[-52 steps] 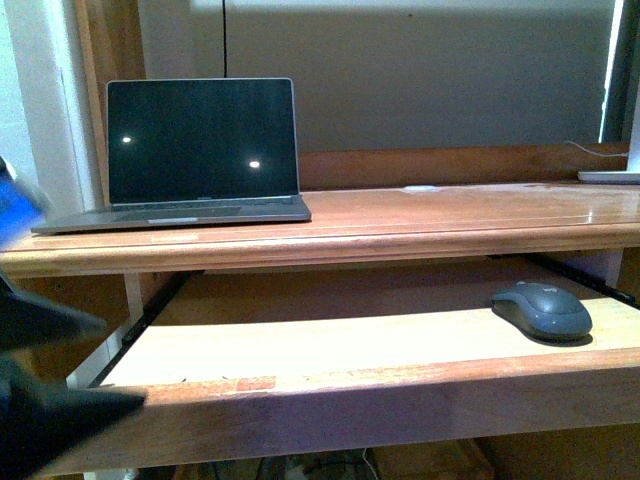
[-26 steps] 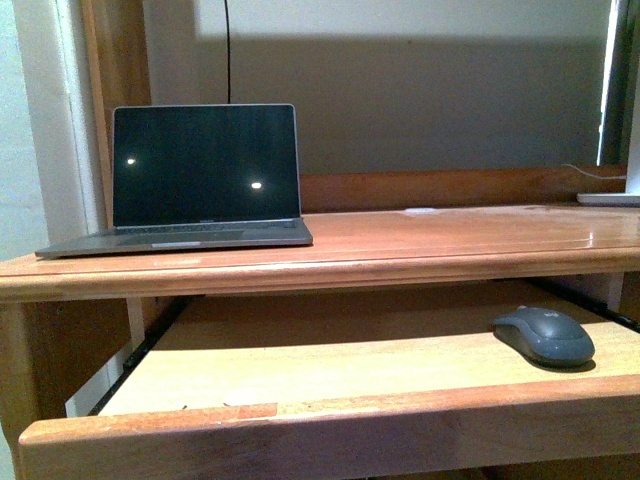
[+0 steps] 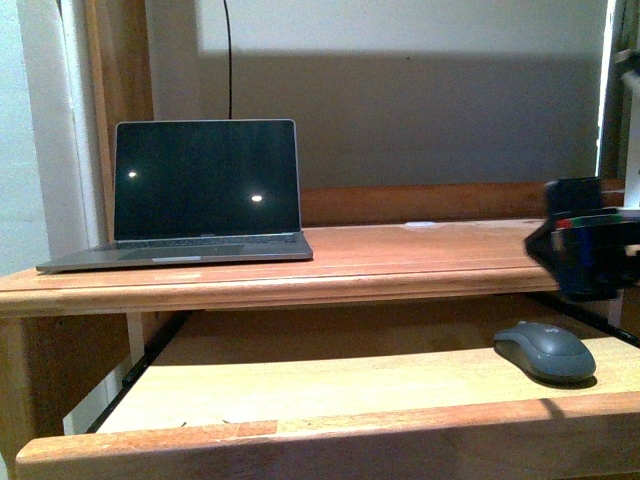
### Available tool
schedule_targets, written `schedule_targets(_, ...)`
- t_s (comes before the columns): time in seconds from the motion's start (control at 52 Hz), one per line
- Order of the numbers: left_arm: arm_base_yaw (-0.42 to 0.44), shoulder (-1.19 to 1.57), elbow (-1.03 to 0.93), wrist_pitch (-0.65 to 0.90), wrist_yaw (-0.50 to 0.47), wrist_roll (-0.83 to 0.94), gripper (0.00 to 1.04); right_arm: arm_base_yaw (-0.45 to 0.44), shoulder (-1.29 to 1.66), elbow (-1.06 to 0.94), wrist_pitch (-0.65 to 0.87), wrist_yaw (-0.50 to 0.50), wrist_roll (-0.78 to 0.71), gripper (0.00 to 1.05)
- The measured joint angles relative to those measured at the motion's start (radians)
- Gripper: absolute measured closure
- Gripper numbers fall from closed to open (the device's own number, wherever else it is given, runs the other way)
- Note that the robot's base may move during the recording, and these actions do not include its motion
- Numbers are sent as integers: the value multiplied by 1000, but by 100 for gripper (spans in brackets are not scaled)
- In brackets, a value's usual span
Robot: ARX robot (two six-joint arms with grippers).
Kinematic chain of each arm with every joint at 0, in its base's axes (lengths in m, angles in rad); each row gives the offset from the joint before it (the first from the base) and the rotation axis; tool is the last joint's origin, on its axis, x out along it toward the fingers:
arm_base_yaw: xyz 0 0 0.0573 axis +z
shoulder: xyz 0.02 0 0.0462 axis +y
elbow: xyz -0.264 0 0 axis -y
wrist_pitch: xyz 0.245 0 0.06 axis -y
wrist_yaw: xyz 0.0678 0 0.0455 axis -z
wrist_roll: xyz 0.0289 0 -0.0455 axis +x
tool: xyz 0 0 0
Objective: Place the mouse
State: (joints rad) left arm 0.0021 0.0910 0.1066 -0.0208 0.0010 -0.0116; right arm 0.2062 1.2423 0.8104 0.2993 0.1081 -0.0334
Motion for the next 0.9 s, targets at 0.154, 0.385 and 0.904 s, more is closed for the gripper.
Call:
schedule_targets(0.154,0,-16,-22,6,0,0,102,53,156,132,-90,50,-37,7)
schedule_targets(0.385,0,-34,-45,8,0,0,102,56,302,229,-183,138,-45,7)
schedule_targets(0.904,0,-85,-97,16,0,0,102,23,457,329,-262,204,-16,7)
